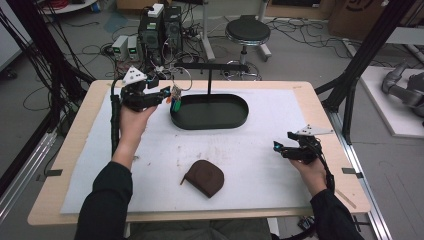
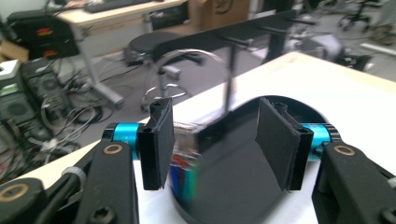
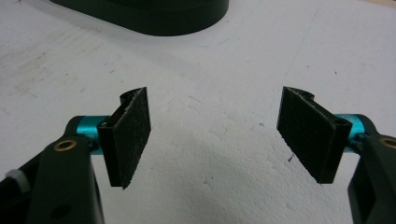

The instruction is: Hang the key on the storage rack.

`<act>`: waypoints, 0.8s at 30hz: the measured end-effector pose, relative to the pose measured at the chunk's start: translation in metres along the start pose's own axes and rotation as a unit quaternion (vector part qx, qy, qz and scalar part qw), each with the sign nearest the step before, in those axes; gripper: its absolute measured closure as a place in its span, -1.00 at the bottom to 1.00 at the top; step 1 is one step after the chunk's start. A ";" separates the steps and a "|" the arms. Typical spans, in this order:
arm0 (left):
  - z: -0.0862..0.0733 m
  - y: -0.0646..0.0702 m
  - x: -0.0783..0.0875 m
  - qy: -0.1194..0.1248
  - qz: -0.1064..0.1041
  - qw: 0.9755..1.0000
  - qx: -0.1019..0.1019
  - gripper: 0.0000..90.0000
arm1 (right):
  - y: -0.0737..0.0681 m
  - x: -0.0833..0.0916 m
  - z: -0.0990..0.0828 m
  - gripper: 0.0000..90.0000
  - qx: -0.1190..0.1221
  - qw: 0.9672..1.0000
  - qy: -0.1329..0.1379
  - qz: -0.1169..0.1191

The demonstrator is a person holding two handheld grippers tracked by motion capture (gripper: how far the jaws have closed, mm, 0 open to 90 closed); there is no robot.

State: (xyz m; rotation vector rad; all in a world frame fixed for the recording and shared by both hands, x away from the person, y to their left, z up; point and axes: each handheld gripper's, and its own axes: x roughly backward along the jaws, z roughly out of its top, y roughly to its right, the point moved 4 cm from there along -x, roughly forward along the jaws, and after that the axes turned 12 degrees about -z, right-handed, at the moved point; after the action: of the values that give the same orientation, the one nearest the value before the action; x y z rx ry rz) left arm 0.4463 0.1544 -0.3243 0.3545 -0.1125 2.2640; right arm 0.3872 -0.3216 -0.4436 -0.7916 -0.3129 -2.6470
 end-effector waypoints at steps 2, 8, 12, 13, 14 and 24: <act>-0.006 0.011 0.008 -0.003 -0.011 1.000 -0.010 -0.06 | -0.001 0.000 0.000 -0.41 0.001 1.000 0.000 -0.003; -0.029 0.038 0.033 -0.002 -0.035 0.999 -0.024 -0.18 | -0.001 0.000 0.000 -0.41 0.003 1.000 -0.002 -0.006; -0.045 0.045 0.046 0.002 -0.033 0.999 -0.031 -0.28 | -0.001 0.001 0.000 -0.41 0.003 1.000 -0.004 -0.008; -0.050 0.046 0.050 0.002 -0.033 0.999 -0.036 -0.31 | -0.001 0.001 0.000 -0.41 0.002 1.000 -0.003 -0.008; -0.055 0.047 0.053 0.000 -0.032 0.999 -0.038 -0.34 | -0.001 0.001 0.000 -0.41 0.003 1.000 -0.003 -0.008; -0.104 0.047 0.077 -0.016 -0.022 1.000 -0.015 -0.46 | -0.001 0.001 -0.001 -0.41 0.005 1.000 -0.005 -0.012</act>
State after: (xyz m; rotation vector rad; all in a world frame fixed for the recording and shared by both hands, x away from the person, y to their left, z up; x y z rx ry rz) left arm 0.3400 0.2000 -0.3997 0.3735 -0.1542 2.2109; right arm 0.3855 -0.3213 -0.4439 -0.8031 -0.3400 -2.6621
